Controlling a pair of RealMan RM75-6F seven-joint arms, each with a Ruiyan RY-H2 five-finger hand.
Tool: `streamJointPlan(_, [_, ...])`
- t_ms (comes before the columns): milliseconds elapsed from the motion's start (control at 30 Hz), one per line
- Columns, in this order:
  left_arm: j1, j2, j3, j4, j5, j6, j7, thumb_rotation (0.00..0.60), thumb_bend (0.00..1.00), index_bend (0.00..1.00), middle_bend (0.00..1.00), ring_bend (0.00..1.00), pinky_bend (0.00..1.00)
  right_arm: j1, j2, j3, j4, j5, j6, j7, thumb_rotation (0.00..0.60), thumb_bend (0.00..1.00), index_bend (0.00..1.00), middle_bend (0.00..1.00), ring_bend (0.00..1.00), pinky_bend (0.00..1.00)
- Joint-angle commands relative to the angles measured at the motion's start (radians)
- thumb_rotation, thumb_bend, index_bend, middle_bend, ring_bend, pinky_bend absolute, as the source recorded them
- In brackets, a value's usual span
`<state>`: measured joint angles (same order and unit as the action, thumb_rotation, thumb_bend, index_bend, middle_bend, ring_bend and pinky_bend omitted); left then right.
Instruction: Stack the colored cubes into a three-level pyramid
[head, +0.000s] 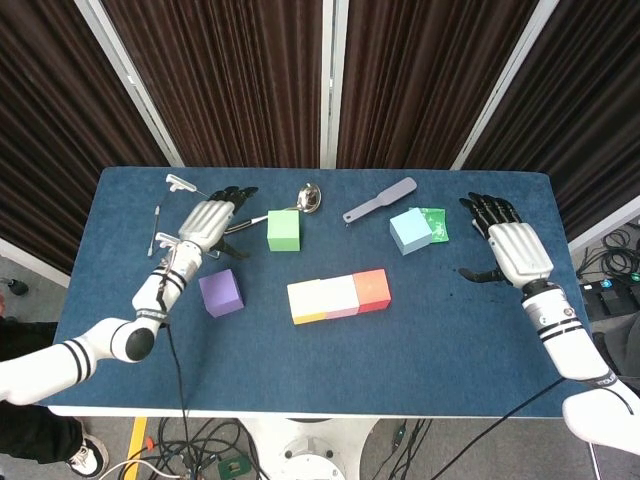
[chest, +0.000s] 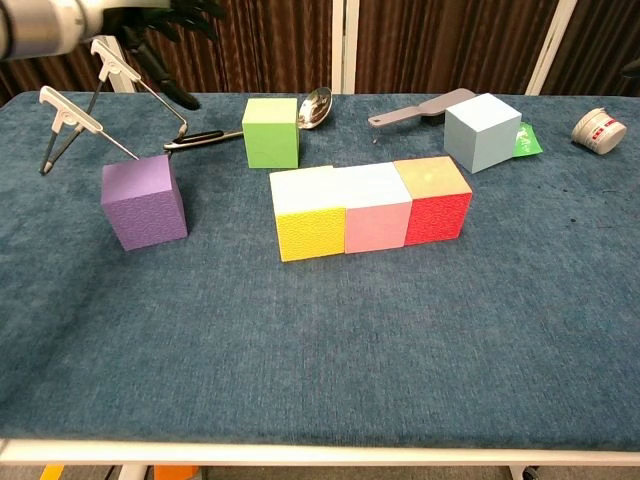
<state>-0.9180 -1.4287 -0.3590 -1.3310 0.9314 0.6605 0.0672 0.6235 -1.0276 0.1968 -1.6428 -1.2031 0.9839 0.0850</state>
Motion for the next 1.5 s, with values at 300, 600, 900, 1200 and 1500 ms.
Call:
streamJointPlan(300, [-0.111,-0.132,0.013,0.190,-0.081,-0.086,-0.023,0.600,0.00,0.04,0.13,0.00,0.11,-0.013,-0.012,0.001,0.023,-0.016,-0.002,0.017,0.600,0.05,0.00,0.02,0.00,0.00])
streamJointPlan(600, [-0.153,-0.228,0.008,0.346,-0.090,-0.149,-0.095,0.600,0.00,0.04,0.13,0.00,0.11,-0.026,-0.016,0.000,0.033,-0.027,-0.002,0.036,0.600,0.05,0.00,0.02,0.00,0.00])
streamJointPlan(900, [-0.180,-0.301,0.007,0.477,-0.027,-0.184,-0.161,0.600,0.00,0.04,0.14,0.00,0.11,-0.025,-0.031,0.002,0.059,-0.025,-0.020,0.042,0.600,0.06,0.00,0.02,0.00,0.00])
streamJointPlan(1200, [-0.207,-0.381,-0.012,0.599,0.026,-0.222,-0.256,0.600,0.00,0.05,0.18,0.00,0.11,-0.030,-0.049,0.003,0.095,-0.018,-0.028,0.053,0.600,0.06,0.00,0.01,0.00,0.00])
streamJointPlan(1500, [-0.225,-0.427,-0.022,0.703,0.062,-0.233,-0.307,0.600,0.03,0.08,0.22,0.00,0.11,-0.035,-0.056,0.002,0.122,-0.024,-0.041,0.078,0.600,0.06,0.00,0.01,0.00,0.00])
